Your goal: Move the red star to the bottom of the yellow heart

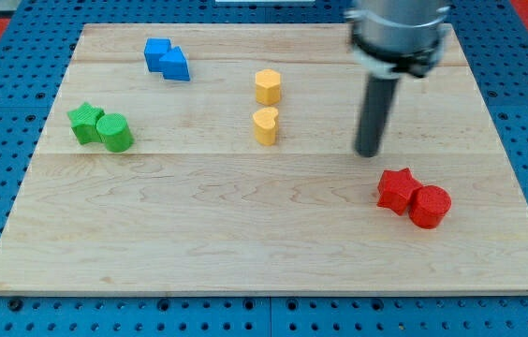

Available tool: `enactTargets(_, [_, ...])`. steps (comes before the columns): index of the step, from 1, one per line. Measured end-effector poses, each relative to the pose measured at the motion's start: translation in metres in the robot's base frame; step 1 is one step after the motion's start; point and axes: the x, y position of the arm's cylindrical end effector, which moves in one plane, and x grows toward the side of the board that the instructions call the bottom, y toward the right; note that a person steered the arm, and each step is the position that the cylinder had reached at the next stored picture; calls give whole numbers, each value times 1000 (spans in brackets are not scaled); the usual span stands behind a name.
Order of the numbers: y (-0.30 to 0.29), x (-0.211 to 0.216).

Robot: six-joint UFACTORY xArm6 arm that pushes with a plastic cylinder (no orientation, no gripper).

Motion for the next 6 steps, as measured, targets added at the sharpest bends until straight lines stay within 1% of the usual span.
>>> enactTargets(1, [49,22])
enactTargets(2, [51,55])
enactTargets(3, [13,63])
enactTargets(4, [-31,81])
enactTargets(5, [-35,111])
enactTargets(6, [-84,111])
